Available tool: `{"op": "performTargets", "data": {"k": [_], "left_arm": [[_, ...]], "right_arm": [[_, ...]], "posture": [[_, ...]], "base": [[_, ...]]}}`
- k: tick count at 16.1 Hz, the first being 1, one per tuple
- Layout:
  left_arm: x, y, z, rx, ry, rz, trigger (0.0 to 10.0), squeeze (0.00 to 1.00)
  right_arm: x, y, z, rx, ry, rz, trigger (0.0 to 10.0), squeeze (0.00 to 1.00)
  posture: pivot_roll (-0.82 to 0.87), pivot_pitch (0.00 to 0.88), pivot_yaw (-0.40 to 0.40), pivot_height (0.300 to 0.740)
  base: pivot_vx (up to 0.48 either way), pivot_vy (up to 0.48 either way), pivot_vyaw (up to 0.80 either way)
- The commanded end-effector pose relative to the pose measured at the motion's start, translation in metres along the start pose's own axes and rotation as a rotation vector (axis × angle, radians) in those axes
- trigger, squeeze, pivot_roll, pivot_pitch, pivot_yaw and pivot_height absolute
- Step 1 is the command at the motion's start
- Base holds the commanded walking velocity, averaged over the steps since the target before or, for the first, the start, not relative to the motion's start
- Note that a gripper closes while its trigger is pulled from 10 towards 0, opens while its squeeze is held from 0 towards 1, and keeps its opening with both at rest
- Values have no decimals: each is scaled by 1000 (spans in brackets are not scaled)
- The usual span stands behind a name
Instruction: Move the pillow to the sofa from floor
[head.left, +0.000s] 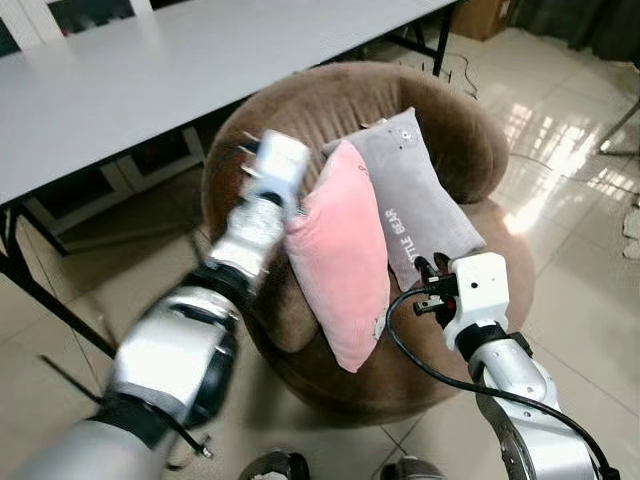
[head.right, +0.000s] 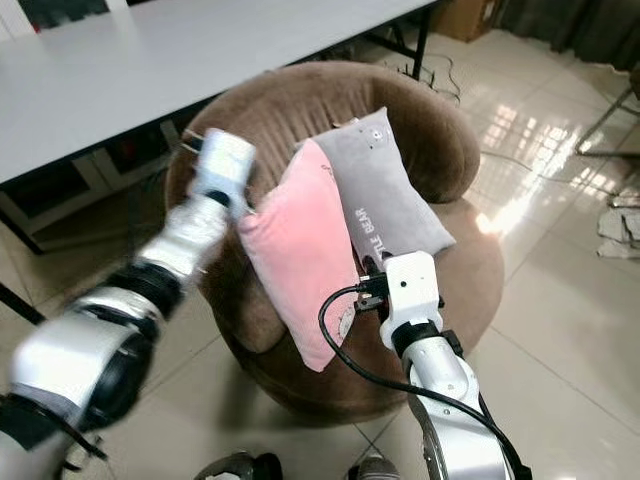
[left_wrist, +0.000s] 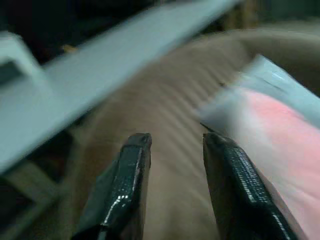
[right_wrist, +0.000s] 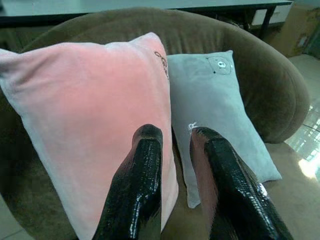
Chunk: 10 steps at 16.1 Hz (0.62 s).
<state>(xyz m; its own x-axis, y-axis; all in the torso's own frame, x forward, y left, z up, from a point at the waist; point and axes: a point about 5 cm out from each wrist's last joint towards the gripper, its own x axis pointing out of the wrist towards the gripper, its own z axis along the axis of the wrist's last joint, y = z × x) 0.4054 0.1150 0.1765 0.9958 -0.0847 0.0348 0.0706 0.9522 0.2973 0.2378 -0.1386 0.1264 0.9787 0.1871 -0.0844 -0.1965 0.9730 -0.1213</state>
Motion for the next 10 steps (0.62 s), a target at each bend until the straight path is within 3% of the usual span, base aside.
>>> {"op": "performTargets", "data": {"k": [1,3,4,5,6,9,10], "left_arm": [[4,14,16,-37,-78,62,10000,0],[3,26,24,-104,-153,64,10000,0],[-2,31,20,-173,-181,6,10000,0],[-11,32,14,-218,-206,-76,10000,0],[-27,32,9,-200,-238,-129,10000,0],[-65,31,1,-212,-272,-176,10000,0],[-71,32,-3,-225,-251,-175,10000,0]], "right_arm": [[3,0,8,-3,-36,-9,10000,0],[5,-1,9,6,-46,-13,10000,0],[6,-3,9,-8,-54,-12,10000,0],[7,-1,10,-17,-65,1,10000,0],[10,4,8,-4,-64,17,10000,0],[15,11,6,4,-64,35,10000,0],[16,12,6,6,-66,38,10000,0]], "posture": [[-142,91,66,740],[-125,74,60,740],[-110,61,56,740],[-99,52,46,740],[-68,44,35,740],[-52,36,32,740],[-50,36,30,740]], "base": [[0,0,0],[0,0,0],[0,0,0],[0,0,800],[0,0,800],[0,0,800],[0,0,800]]}}
